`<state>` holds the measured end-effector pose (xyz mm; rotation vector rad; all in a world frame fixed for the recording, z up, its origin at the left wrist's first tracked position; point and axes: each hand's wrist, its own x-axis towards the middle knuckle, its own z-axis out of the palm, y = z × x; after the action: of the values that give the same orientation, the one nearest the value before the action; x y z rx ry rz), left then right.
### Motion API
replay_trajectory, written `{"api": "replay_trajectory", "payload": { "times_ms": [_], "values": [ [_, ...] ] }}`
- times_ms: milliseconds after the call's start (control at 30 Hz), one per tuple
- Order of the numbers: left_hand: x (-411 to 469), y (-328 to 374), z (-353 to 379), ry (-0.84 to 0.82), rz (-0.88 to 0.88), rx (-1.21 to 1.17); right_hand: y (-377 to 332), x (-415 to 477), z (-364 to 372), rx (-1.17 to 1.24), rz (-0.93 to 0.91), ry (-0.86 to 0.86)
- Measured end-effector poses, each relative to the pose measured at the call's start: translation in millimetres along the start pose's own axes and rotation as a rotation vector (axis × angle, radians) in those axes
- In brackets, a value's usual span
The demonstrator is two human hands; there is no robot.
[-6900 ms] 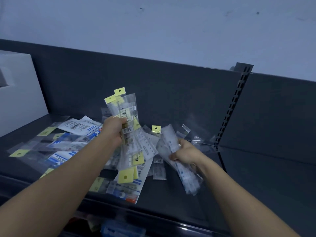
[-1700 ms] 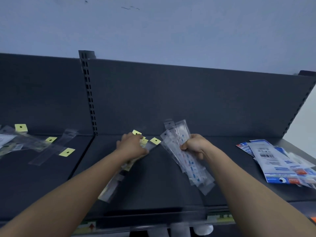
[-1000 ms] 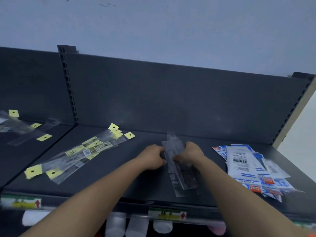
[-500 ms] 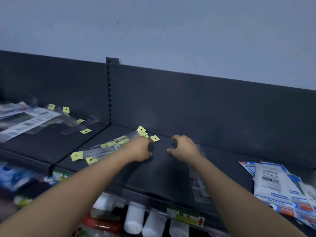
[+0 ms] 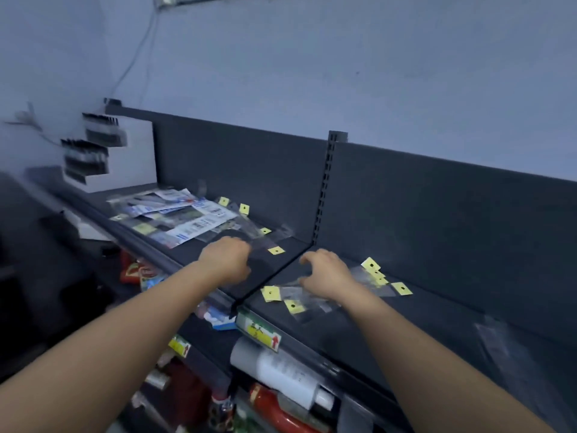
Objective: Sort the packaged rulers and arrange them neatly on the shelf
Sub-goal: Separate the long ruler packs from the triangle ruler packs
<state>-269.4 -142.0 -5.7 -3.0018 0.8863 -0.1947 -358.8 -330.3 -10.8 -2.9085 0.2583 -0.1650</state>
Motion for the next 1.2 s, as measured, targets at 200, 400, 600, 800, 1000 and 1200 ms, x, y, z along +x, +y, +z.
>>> {"api": "replay_trajectory", "payload": {
  "times_ms": [200,400,600,800,1000,1200],
  "values": [
    [18,-96,13,-0.013,-0.081,-0.002,-68,61,30,0.020,-0.009,-0.056],
    [43,-175,29,-0.043,-0.091,-0.004,-119,116,57,0.019,0.039,-0.086],
    [69,-224,46,-0.068,-0.080,0.025,-155,162,77,0.010,0.054,-0.170],
    [110,-263,60,-0.078,-0.116,-0.025,-179,221,97,0.028,0.015,-0.147],
    [162,-298,72,-0.070,-0.188,-0.045,-192,284,104,0.020,-0.033,-0.197],
    [203,-338,86,-0.106,-0.283,-0.103,-201,336,115,0.004,-0.009,-0.191]
  ]
}}
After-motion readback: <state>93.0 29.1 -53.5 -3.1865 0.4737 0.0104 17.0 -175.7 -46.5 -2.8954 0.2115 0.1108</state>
